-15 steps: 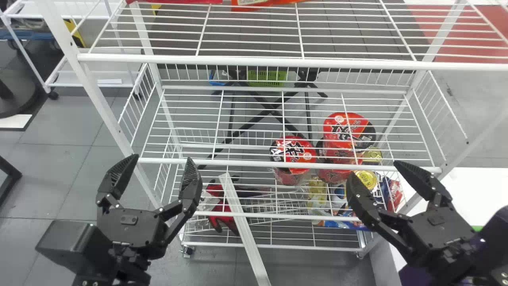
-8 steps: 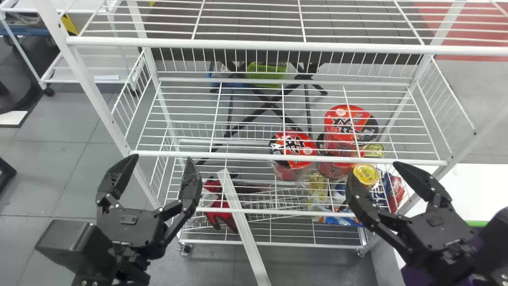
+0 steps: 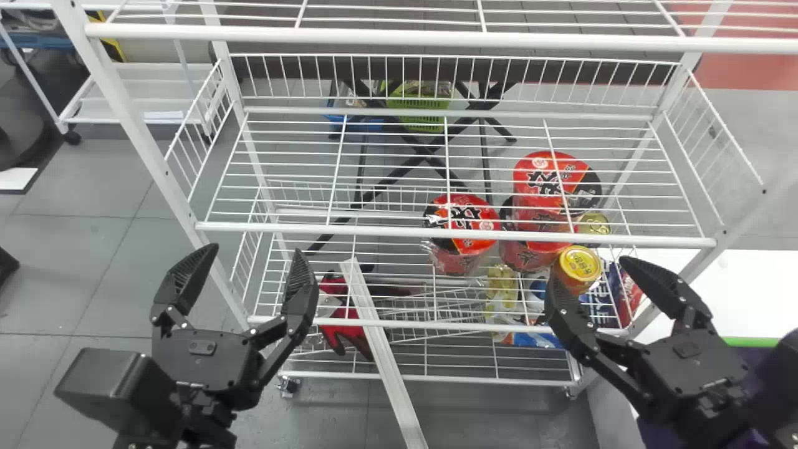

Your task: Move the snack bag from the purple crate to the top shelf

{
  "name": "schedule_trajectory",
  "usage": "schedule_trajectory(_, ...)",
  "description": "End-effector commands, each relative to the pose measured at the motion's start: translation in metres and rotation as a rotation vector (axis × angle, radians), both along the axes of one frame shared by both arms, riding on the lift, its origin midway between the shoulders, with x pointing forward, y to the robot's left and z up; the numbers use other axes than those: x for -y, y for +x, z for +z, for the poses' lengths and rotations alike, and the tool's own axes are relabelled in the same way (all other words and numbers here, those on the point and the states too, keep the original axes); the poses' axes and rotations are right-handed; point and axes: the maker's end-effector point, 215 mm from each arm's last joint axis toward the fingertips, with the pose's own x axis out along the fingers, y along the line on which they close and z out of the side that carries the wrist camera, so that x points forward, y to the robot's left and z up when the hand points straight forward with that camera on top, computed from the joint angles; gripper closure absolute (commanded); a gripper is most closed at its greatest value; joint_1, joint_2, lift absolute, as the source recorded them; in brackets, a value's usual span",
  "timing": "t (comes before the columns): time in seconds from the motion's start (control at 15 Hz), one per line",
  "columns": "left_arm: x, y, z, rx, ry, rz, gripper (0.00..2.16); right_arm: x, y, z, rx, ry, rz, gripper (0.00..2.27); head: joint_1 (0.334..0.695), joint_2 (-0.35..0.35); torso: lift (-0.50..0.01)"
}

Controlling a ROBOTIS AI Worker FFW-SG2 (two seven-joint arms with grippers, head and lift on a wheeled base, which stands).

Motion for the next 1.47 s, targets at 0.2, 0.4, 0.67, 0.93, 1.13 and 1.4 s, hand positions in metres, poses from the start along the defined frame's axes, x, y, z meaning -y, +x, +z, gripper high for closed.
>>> schedule_trajectory(0.2, -0.0011, -0.0003, -0.0001, -0.001, 0.001, 0.003, 0.10, 0.0010, 0.0000, 0.0006, 0.002, -0.001, 0.000, 0.14, 0.695, -0.008, -0.393)
schedule_trajectory(0.4, -0.0004, -0.0002, -0.0013, -0.002, 0.001, 0.002, 0.10, 0.0018, -0.0001, -0.0002, 0.001, -0.002, -0.001, 0.14, 0.695, -0.008, -0.406)
schedule_trajectory(0.67, -0.0009, 0.0004, -0.0014, -0.002, 0.001, 0.002, 0.10, 0.0018, 0.0014, -0.0011, 0.004, -0.002, -0.001, 0.14, 0.695, -0.009, -0.421)
schedule_trajectory(0.93, -0.0012, 0.0008, -0.0017, -0.002, 0.001, 0.004, 0.10, 0.0019, 0.0022, -0.0015, 0.004, 0.000, -0.001, 0.14, 0.695, -0.009, -0.438)
schedule_trajectory(1.13, -0.0012, 0.0008, -0.0017, -0.002, 0.001, 0.004, 0.10, 0.0023, 0.0025, -0.0026, 0.003, 0.000, -0.002, 0.14, 0.695, -0.009, -0.450)
schedule_trajectory(1.4, -0.0013, 0.0012, -0.0020, -0.002, 0.001, 0.004, 0.10, 0.0096, 0.0030, -0.0003, 0.003, 0.038, -0.017, 0.14, 0.695, -0.014, -0.451)
